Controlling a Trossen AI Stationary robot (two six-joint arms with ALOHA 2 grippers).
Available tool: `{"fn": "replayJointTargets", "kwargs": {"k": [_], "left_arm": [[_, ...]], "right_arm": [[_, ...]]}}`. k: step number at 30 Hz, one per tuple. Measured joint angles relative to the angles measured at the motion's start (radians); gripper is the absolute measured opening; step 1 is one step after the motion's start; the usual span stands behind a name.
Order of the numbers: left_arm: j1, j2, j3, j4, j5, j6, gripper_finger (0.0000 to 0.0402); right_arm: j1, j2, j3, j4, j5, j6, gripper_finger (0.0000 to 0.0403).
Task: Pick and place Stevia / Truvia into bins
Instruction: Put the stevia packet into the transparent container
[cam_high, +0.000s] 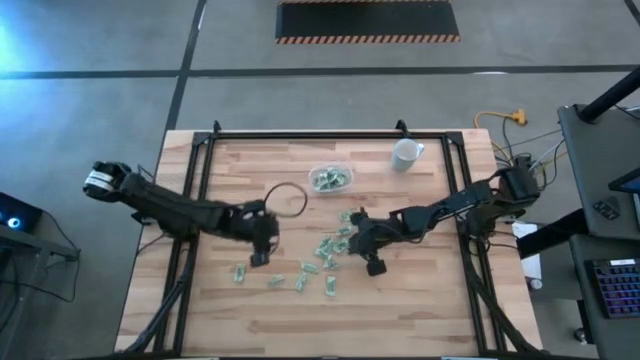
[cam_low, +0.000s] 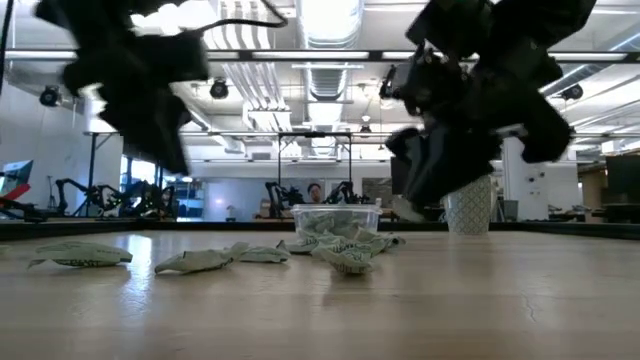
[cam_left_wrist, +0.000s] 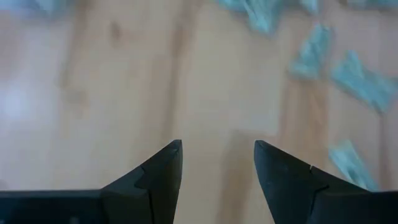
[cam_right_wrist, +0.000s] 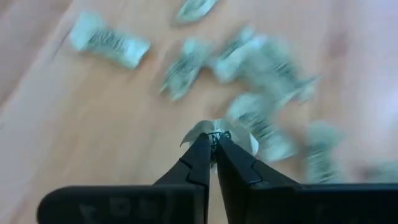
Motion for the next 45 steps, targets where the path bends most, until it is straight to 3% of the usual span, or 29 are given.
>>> {"fn": "replayJointTargets", "kwargs": {"k": [6, 10, 16, 22, 25, 32, 36, 41, 45], "left_arm": [[-0.127, -0.026, -0.077, 0.048, 0.001, -0.136, 0.0183], [-0.186, -0.027, -0.101, 0.071, 0.004, -0.224, 0.0183], [-0.268, -0.026, -0.089, 0.078, 0.012, -0.290, 0.0183], [-0.337, -0.026, -0.074, 0.078, 0.015, -0.351, 0.0183], [-0.363, -0.026, -0.067, 0.077, 0.017, -0.382, 0.0183], [-0.401, -0.029, -0.064, 0.071, 0.043, -0.465, 0.0183], [-0.416, -0.029, -0.063, -0.012, 0.057, -0.574, 0.0183], [-0.443, -0.011, -0.070, -0.157, 0.106, -0.752, 0.0183], [-0.456, 0.014, -0.070, -0.155, 0.120, -0.763, 0.0183]], "right_arm": [[-0.043, -0.050, 0.007, 0.077, 0.323, -0.145, 0.0013], [-0.142, -0.052, 0.025, 0.154, 0.397, -0.181, 0.0013], [-0.317, -0.023, 0.080, 0.159, 0.390, -0.134, 0.0013], [-0.459, 0.021, 0.116, 0.106, 0.209, -0.045, 0.0013], [-0.495, 0.057, 0.137, 0.073, 0.179, -0.034, 0.0025], [-0.512, 0.099, 0.176, -0.015, 0.180, -0.012, 0.0106], [-0.504, 0.077, 0.182, -0.015, 0.180, -0.022, 0.0142], [-0.466, 0.035, 0.183, -0.017, 0.128, -0.080, 0.0157], [-0.431, 0.002, 0.177, -0.037, 0.108, -0.099, 0.0153]]}}
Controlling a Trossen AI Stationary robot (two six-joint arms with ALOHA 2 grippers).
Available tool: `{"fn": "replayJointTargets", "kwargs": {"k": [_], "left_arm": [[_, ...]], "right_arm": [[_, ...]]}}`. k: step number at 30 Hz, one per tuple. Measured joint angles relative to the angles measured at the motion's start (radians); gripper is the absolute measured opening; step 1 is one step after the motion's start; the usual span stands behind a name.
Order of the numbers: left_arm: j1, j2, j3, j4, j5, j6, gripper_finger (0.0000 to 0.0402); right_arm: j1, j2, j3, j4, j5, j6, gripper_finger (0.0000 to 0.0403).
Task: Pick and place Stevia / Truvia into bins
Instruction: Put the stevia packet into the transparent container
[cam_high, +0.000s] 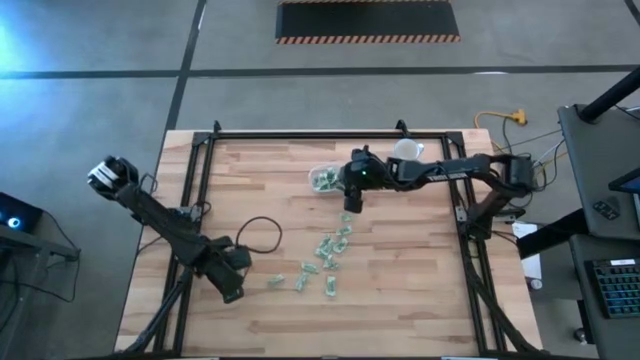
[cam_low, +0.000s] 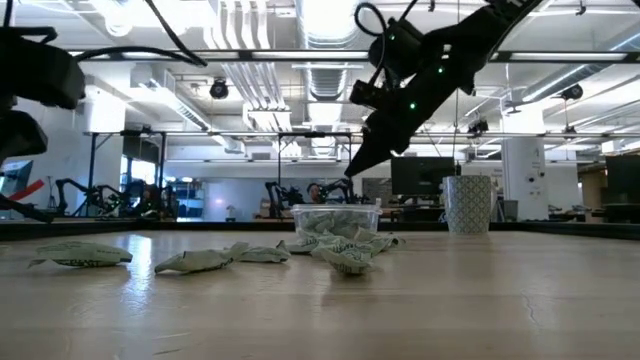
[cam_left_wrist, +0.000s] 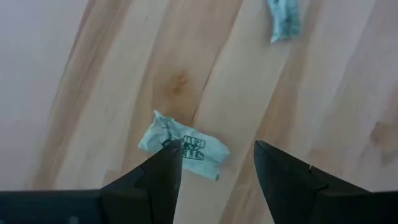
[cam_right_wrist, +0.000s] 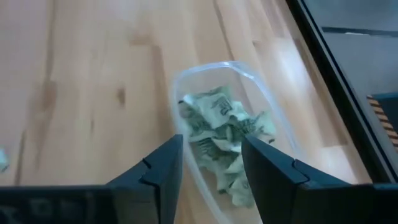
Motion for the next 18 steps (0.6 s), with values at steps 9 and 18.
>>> {"fn": "replayJointTargets", "kwargs": {"k": [9, 18], "left_arm": [[0.000, 0.105, -0.020, -0.011, 0.021, 0.001, 0.0181], [0.002, 0.132, 0.011, -0.011, 0.025, 0.113, 0.0040]], "right_arm": [[0.098, -0.066, -0.003, -0.159, -0.001, 0.015, 0.0138], [0.253, -0.169, -0.003, -0.344, 0.001, 0.110, 0.0127]]}}
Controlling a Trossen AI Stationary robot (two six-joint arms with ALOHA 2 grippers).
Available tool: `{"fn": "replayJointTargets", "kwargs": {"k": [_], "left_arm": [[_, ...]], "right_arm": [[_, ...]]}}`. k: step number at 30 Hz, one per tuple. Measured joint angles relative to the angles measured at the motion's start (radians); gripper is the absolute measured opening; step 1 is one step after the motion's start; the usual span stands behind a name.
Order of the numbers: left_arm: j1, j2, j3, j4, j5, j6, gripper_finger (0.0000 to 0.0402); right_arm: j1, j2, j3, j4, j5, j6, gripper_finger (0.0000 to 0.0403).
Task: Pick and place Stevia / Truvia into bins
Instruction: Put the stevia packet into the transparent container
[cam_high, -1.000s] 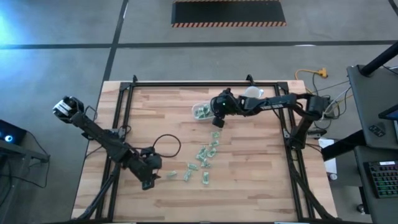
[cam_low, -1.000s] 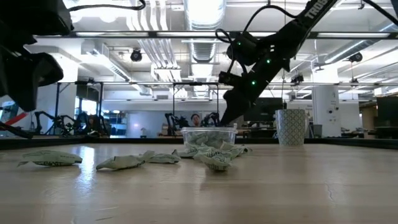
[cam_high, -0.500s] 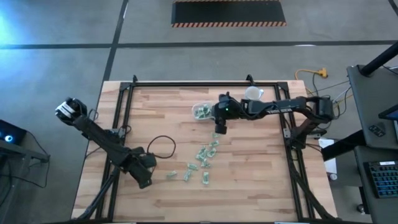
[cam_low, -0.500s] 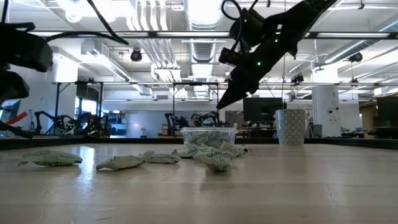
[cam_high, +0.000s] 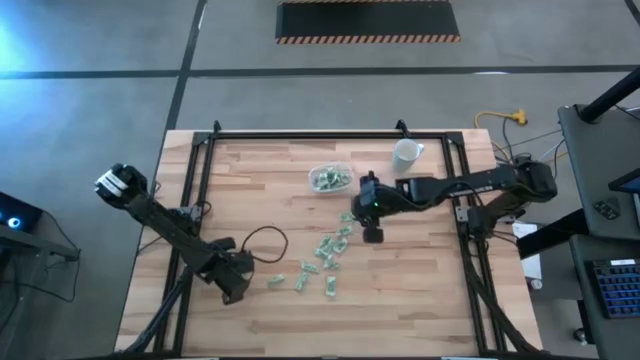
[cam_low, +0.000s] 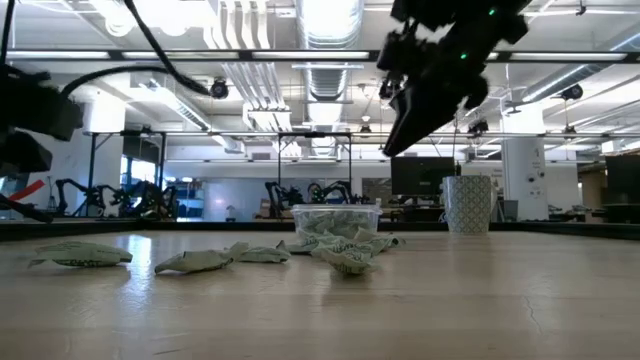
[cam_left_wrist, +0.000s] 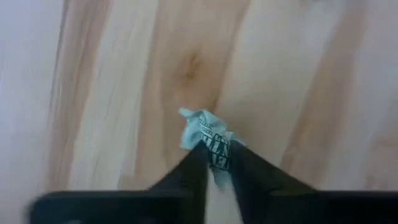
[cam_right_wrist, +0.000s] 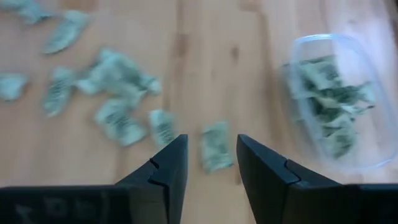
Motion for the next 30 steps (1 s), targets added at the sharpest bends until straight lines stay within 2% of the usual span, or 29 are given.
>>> {"fn": "replayJointTargets", "kwargs": {"k": [2, 5, 7, 11, 14, 16, 17, 19, 20, 22, 24, 26, 30], "left_arm": [[0.012, -0.011, 0.014, 0.003, -0.026, 0.056, 0.0012], [0.048, -0.026, 0.028, 0.004, -0.129, 0.155, 0.0012], [0.083, -0.032, 0.045, 0.013, -0.232, 0.253, 0.0012], [0.167, -0.041, 0.072, 0.034, -0.557, 0.460, 0.0012], [0.246, -0.042, 0.070, 0.151, -0.833, 0.650, 0.0012], [0.315, -0.042, 0.065, 0.280, -0.950, 0.816, 0.0012], [0.358, -0.042, 0.060, 0.363, -0.966, 0.906, 0.0012], [0.456, -0.042, 0.053, 0.536, -0.917, 1.079, 0.0012], [0.508, -0.042, 0.053, 0.623, -0.846, 1.147, 0.0012], [0.615, -0.042, 0.053, 0.757, -0.651, 1.235, 0.0012], [0.725, -0.042, 0.055, 0.846, -0.425, 1.258, 0.0012], [0.827, -0.037, 0.065, 0.890, -0.269, 1.253, 0.0012], [0.972, -0.003, 0.084, 0.906, -0.157, 1.249, 0.0012]], "right_arm": [[0.043, -0.023, 0.000, -0.037, -0.001, 0.019, 0.0125], [0.105, -0.052, 0.000, -0.075, -0.024, 0.069, 0.0123], [0.137, -0.065, -0.004, -0.080, -0.056, 0.099, 0.0123], [0.191, -0.064, -0.019, -0.081, -0.084, 0.145, 0.0123], [0.215, -0.049, -0.034, -0.079, -0.084, 0.177, 0.0123], [0.220, -0.034, -0.046, -0.078, -0.078, 0.202, 0.0123], [0.220, -0.027, -0.050, -0.070, -0.078, 0.214, 0.0123], [0.220, -0.008, -0.061, -0.061, -0.078, 0.237, 0.0123], [0.220, 0.001, -0.067, -0.055, -0.078, 0.244, 0.0123], [0.219, 0.023, -0.073, -0.043, -0.077, 0.246, 0.0123], [0.219, 0.039, -0.076, -0.045, -0.076, 0.245, 0.0123], [0.219, 0.051, -0.076, -0.043, -0.076, 0.244, 0.0123], [0.219, 0.062, -0.075, -0.045, -0.076, 0.236, 0.0123]]}}
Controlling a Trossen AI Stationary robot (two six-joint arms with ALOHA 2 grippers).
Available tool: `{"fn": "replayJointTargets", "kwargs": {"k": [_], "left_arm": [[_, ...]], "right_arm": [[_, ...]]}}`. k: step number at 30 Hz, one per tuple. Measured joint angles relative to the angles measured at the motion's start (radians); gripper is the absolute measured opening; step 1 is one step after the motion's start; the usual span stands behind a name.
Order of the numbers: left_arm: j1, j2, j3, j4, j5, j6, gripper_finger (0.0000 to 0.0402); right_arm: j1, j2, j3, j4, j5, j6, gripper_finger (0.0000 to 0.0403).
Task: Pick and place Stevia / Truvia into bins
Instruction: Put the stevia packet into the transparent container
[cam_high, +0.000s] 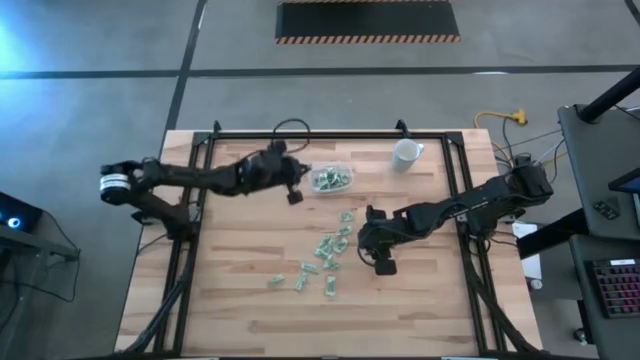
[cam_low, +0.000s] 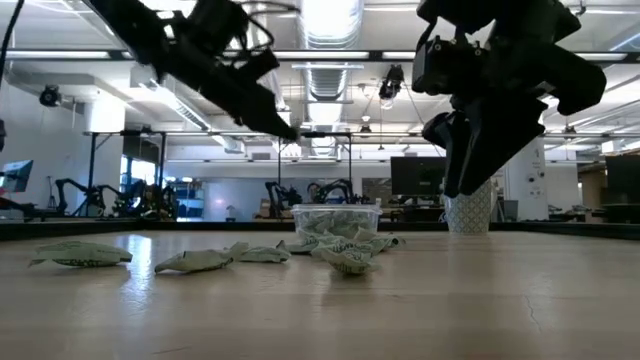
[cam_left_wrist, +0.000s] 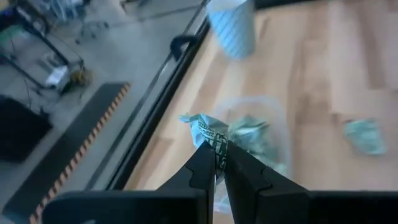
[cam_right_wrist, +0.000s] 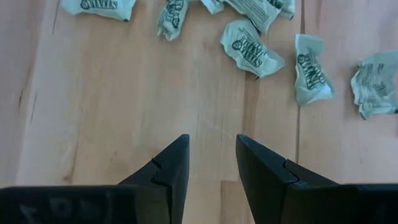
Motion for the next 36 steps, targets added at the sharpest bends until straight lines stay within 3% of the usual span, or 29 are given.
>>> {"fn": "replayJointTargets", "kwargs": {"k": [5, 9, 16, 24, 27, 32, 36], "left_arm": [[0.093, 0.105, 0.029, -0.004, 0.155, -0.017, 0.0012], [0.114, 0.221, 0.069, -0.006, 0.221, -0.025, 0.0012], [0.113, 0.358, 0.147, -0.005, 0.234, -0.024, 0.0012], [0.113, 0.362, 0.175, -0.013, 0.239, 0.005, 0.0017], [0.113, 0.357, 0.175, -0.011, 0.239, 0.028, 0.0043], [0.113, 0.347, 0.175, -0.026, 0.239, 0.027, 0.0123], [0.111, 0.302, 0.176, -0.090, 0.239, 0.014, 0.0179]], "right_arm": [[0.000, -0.001, 0.002, 0.017, 0.007, -0.035, 0.0123], [-0.001, -0.002, 0.002, 0.032, 0.028, -0.050, 0.0123], [-0.001, 0.000, -0.001, 0.041, 0.028, -0.050, 0.0123], [-0.001, 0.000, -0.002, 0.046, 0.036, -0.076, 0.0123], [0.000, 0.000, -0.003, 0.052, 0.110, -0.063, 0.0123], [-0.003, 0.000, -0.035, 0.132, 0.323, -0.054, 0.0123], [-0.040, 0.010, -0.069, 0.252, 0.364, -0.095, 0.0123]]}}
